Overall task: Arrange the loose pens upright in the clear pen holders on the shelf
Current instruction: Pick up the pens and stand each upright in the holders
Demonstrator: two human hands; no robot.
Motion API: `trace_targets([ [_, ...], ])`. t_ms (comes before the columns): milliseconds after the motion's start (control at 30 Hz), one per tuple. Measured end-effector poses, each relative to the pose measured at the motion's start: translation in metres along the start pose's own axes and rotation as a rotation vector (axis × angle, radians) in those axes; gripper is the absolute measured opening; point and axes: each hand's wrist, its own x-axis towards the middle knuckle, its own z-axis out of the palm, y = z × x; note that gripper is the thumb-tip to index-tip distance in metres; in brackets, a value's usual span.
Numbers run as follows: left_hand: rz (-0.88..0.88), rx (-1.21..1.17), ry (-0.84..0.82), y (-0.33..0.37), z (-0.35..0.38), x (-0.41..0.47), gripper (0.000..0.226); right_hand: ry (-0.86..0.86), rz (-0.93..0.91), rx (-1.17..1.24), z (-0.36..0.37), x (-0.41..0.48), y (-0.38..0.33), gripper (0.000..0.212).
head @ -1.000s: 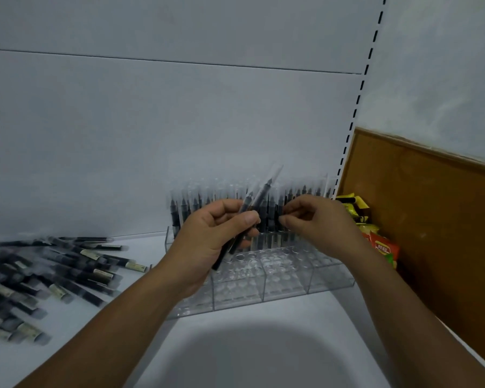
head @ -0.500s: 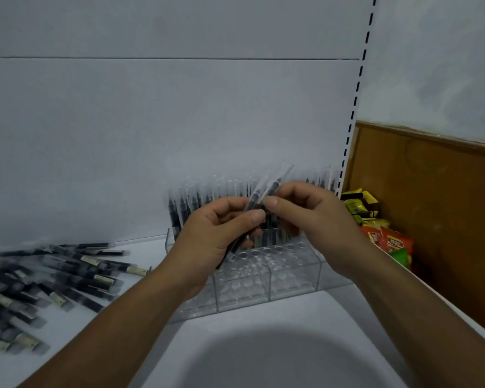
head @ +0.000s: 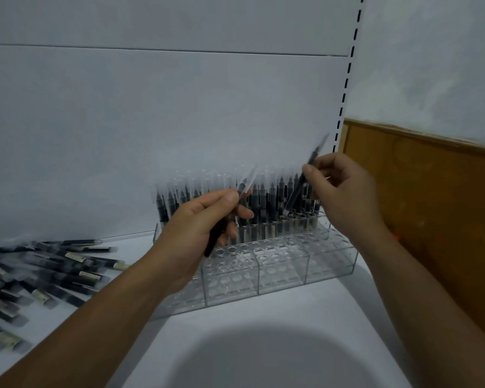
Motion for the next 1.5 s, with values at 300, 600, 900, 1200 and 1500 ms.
trace_targets([
  [300, 0.002, 0.056, -0.034, 0.000, 0.001, 0.000, 0.023, -0.291, -0.017, -0.392, 0.013, -0.003, 0.013, 0.015],
  [600, -0.003, 0.014, -0.021, -0.001, 0.002, -0.002, 0.025, -0.170, -0.006, -0.173, -0.001, -0.005, 0.001, 0.018],
  [900, 0.037, 0.105, -0.057, -0.003, 0.000, -0.002, 0.023, -0.495, 0.048, 0.290, 0.022, -0.029, -0.030, 0.029],
  [1200, 0.127, 0.391, -0.043, -0.012, 0.003, -0.002, 0.021, -0.028, 0.307, 0.669, -0.001, -0.005, -0.023, 0.011],
  [1500, 0.271, 1.396, -0.312, -0.025, 0.021, -0.011, 0.075, 0.113, -0.029, -0.087, -0.006, 0.006, 0.011, 0.013],
])
